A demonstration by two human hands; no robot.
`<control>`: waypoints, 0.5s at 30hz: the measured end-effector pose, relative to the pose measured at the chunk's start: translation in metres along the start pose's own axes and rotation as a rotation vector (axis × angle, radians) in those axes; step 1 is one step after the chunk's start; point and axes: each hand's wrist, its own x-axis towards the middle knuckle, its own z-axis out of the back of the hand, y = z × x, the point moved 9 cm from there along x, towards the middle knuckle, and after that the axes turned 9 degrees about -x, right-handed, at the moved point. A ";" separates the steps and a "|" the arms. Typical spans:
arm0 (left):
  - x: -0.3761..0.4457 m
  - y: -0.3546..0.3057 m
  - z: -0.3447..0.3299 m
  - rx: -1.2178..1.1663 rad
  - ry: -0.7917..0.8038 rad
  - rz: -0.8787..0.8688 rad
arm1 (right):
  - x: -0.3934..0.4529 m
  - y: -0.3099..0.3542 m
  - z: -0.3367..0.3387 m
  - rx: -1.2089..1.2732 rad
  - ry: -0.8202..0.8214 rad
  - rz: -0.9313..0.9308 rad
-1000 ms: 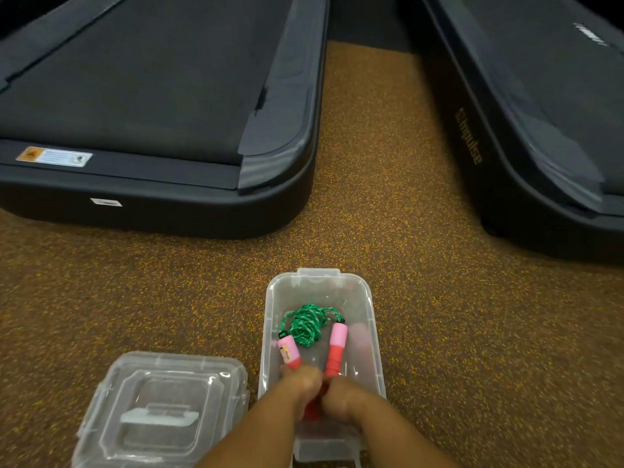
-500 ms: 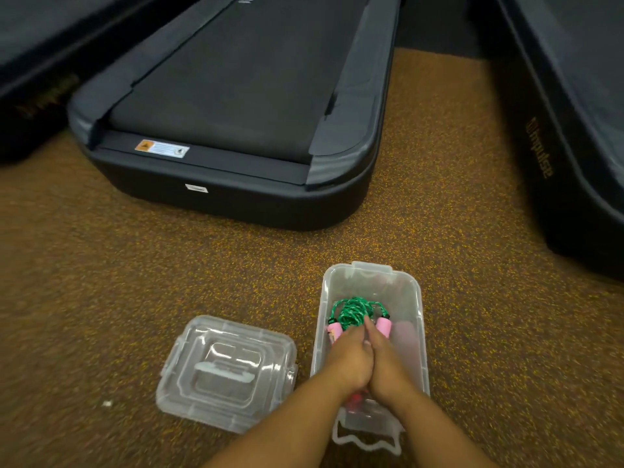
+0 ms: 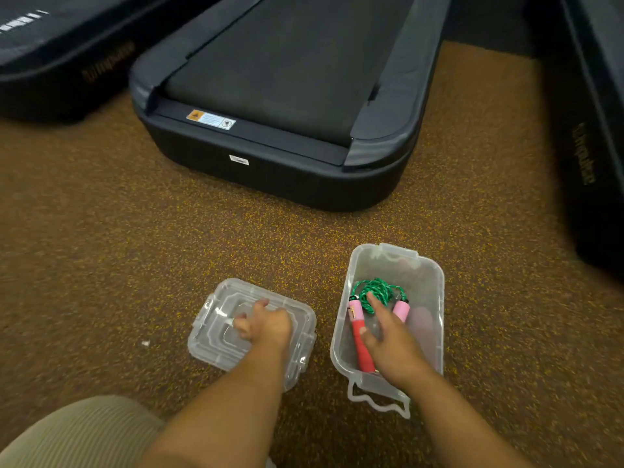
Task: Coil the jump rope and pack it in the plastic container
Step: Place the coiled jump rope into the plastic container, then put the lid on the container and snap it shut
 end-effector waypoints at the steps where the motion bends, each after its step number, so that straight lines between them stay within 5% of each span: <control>1: 0.017 0.021 -0.001 -0.091 0.011 0.113 | -0.002 0.000 0.000 -0.022 0.001 0.012; 4: -0.002 0.033 0.002 -0.304 0.124 0.363 | -0.007 -0.003 0.002 -0.049 -0.003 0.012; 8: -0.013 0.030 0.005 -0.380 0.186 0.461 | -0.009 -0.006 0.000 0.007 0.028 -0.006; 12: -0.013 0.030 -0.003 -0.551 0.232 0.522 | -0.010 -0.009 0.002 0.037 0.031 -0.045; 15: -0.002 0.020 -0.003 -0.614 0.178 0.391 | -0.012 -0.011 0.004 0.108 0.028 -0.071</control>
